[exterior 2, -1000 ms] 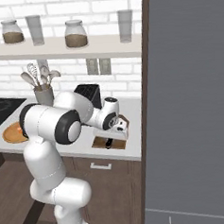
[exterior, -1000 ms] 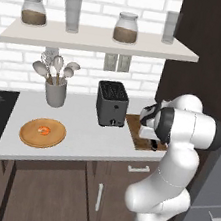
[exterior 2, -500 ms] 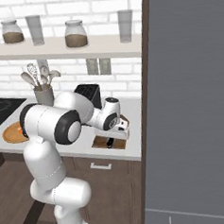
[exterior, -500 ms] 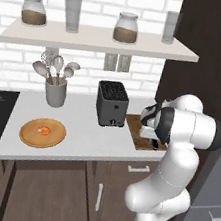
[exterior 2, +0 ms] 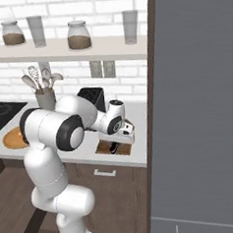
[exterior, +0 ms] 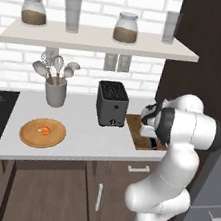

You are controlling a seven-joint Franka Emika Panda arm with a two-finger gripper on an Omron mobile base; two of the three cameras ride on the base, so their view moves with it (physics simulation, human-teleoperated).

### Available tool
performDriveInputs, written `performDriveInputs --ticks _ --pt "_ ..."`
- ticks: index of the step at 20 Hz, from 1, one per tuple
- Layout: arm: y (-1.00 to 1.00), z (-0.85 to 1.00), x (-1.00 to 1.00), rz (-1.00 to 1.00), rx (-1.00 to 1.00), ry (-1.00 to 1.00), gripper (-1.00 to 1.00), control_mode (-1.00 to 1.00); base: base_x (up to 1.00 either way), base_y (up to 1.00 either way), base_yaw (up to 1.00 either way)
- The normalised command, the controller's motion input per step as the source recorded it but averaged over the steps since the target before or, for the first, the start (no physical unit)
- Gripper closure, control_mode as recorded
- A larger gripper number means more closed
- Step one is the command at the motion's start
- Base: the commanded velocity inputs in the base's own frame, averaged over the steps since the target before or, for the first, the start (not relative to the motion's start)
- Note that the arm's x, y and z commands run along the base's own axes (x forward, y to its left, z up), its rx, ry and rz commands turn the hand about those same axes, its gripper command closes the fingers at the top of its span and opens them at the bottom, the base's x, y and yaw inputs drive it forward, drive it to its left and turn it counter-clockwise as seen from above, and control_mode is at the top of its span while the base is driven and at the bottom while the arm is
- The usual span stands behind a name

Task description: Pick up the knife from the drawer and place it on the cutting board. Then place the meat from the plate to the cutting board.

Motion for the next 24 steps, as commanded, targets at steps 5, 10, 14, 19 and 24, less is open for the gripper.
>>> performDriveInputs --ticks 5,10,14,19,24 --pt "0.0 0.54 0.0 0.0 0.0 0.0 -1.0 -1.0 0.0 0.0 0.0" --pt "0.13 0.66 -0.38 0.0 0.0 0.0 -1.0 -1.0 0.0 0.0 0.0" --pt "0.35 0.54 -0.78 0.0 0.0 0.0 -1.0 -1.0 0.0 0.0 0.0" --pt "0.73 0.26 -0.57 0.0 0.0 0.0 -1.0 -1.0 0.0 0.0 0.0" --pt "1.0 0.0 -0.22 0.0 0.0 0.0 -1.0 -1.0 0.0 0.0 0.0"
